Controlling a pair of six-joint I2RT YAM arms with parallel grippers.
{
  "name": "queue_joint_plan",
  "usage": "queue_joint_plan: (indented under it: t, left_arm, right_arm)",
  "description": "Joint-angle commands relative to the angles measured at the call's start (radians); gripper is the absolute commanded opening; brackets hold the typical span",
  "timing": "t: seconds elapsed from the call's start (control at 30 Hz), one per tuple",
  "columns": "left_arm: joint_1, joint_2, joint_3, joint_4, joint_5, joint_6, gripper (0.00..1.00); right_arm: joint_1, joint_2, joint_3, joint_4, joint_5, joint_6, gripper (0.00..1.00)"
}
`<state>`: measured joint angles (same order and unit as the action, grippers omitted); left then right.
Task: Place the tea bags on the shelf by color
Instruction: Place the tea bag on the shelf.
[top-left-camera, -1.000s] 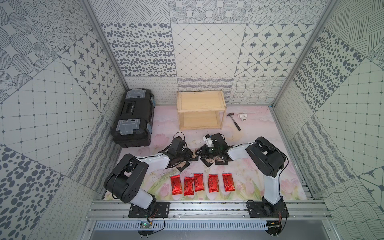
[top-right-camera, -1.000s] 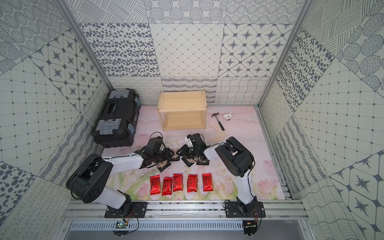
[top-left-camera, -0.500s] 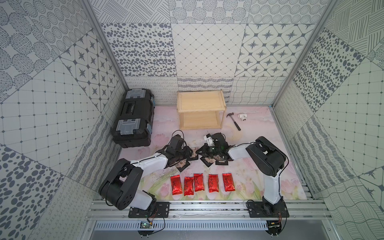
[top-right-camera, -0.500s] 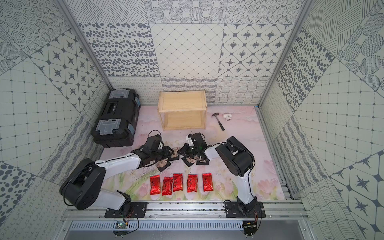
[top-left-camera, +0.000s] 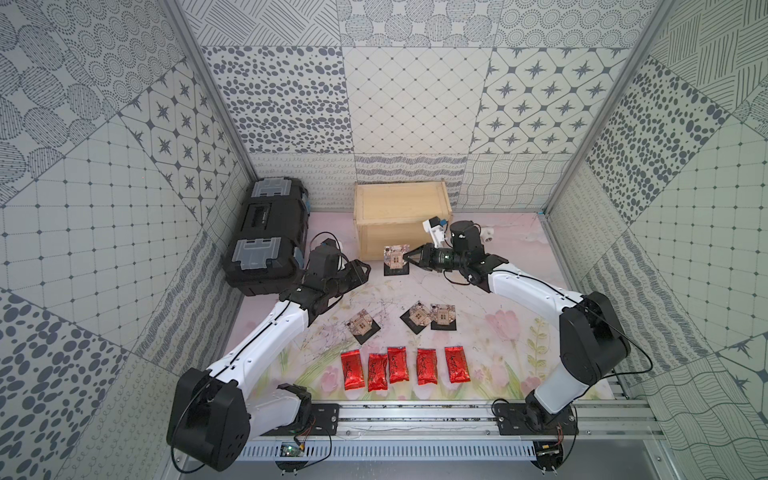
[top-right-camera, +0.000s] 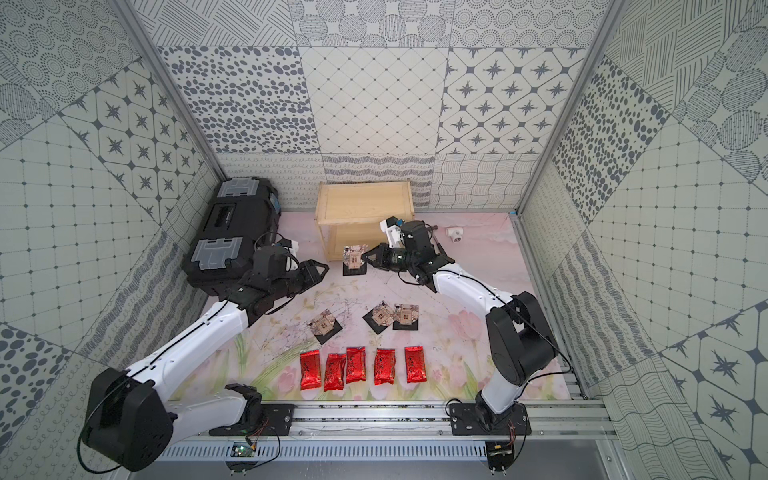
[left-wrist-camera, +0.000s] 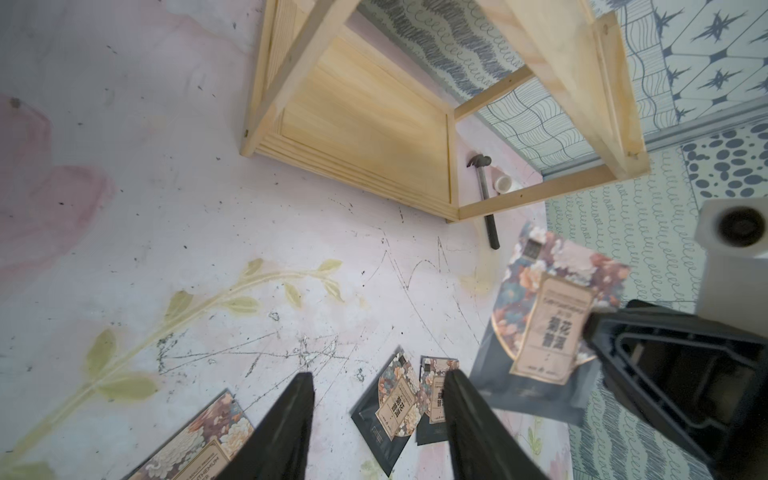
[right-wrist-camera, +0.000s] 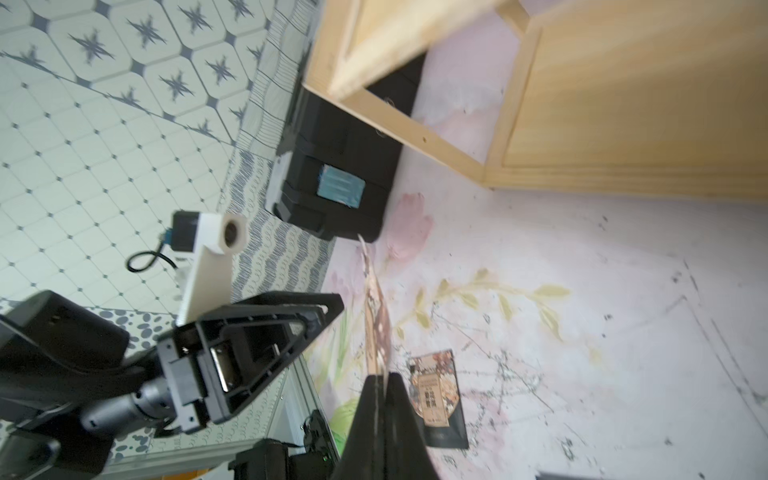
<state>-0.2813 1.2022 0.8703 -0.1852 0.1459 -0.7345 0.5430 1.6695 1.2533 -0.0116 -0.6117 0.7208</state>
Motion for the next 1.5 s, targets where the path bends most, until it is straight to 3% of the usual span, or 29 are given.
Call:
queue_joint_plan:
  t: [0.0, 0.37, 0.73, 1.07, 1.47]
  left_arm:
    - [0.055, -0.03, 0.029, -0.138, -0.006, 0.051, 0.56]
    - [0.065, 0.033, 0.043, -0.092, -0.028, 0.078, 0.57]
    - [0.064, 0.102, 0.065, -0.082, -0.027, 0.107, 0.57]
    - [0.067, 0.121, 0.069, -0.085, -0.03, 0.118, 0.57]
    - [0.071, 0.127, 0.068, -0.074, -0.015, 0.11, 0.57]
  right_arm:
    - [-0.011, 0.062, 0.16, -0.128, -0.049, -0.104, 0.0]
    - [-0.05, 0.429, 0.772, -0.216, -0.08, -0.178, 0.0]
    - [-0.067, 0.779, 1.273, -0.349, -0.112, -0.146, 0.0]
    - [-0.066, 0.868, 1.365, -0.358, -0.102, -0.024, 0.0]
    - [-0.049, 0.88, 1.383, -0.429, -0.053, -0.078, 0.0]
